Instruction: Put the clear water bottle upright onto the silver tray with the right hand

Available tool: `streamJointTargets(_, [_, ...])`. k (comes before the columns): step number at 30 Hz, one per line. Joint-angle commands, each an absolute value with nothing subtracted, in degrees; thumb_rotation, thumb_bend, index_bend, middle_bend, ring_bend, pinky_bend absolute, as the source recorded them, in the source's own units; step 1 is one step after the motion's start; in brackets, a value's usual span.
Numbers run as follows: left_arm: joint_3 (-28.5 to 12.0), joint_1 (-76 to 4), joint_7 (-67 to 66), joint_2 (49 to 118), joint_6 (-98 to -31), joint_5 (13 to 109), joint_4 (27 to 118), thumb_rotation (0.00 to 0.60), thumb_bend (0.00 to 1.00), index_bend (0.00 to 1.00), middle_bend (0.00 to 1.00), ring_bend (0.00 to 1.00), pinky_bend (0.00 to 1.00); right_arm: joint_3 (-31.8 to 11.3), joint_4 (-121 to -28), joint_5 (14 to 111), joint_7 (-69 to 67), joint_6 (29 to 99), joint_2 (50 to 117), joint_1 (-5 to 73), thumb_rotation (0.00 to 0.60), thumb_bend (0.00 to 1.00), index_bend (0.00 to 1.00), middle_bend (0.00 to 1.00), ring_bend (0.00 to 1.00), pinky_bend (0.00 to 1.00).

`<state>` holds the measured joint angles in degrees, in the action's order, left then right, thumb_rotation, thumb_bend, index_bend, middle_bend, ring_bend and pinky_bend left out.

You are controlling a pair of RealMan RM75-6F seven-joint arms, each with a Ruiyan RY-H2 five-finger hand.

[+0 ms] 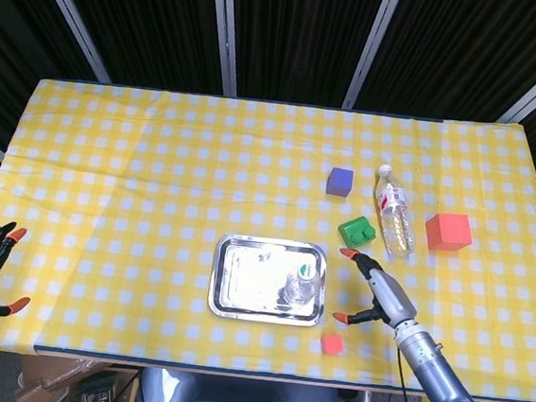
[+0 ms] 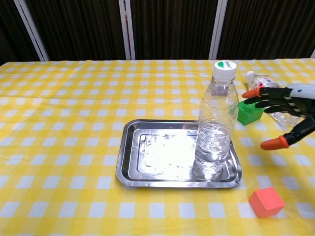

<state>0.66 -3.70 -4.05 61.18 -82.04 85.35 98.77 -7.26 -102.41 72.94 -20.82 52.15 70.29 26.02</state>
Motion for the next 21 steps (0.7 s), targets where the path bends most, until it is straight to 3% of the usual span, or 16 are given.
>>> streamJointTargets(1, [0.6,-3.6,-3.8,61.1,-82.3,85.4,98.7,0.6,0.14,0.01,0.0,0.0,0.0,-5.5,-101.3,77.5,-17.1,58.1,66.8,23.0,0.6,0.15,0.1,0.09,0.0,0.0])
streamJointTargets(6, [0.7,-3.5,-3.6,61.0,-82.4,85.5,98.8,0.6,0.14,0.01,0.0,0.0,0.0,-3.5,-97.0,81.6,-1.6,71.6,64.9,16.9,0.6,0.15,0.1,0.09,0.0,0.0])
streamJointTargets(12, [0.8,-3.3,-4.1,61.0,-82.7,85.7,99.0,0.6,0.14,0.01,0.0,0.0,0.0,-2.2,-91.1,83.0,1.7,82.6,66.5,10.3,0.6,0.15,0.1,0.07,0.0,0.0])
streamJointTargets(16, [0.6,-3.4,-3.8,61.1,-82.4,85.1,98.8,0.6,0.14,0.01,0.0,0.0,0.0,-1.8,-84.8,85.4,0.4,88.1,68.6,7.6,0.6,0.15,0.1,0.07,0.0,0.0])
streamJointTargets(21, [0.3,-3.4,-1.9,60.6,-82.2,84.5,98.5,0.6,0.14,0.01,0.0,0.0,0.0,-2.2,-81.8,84.6,0.6,88.7,68.6,6.6,0.6,0.15,0.1,0.06,0.0,0.0])
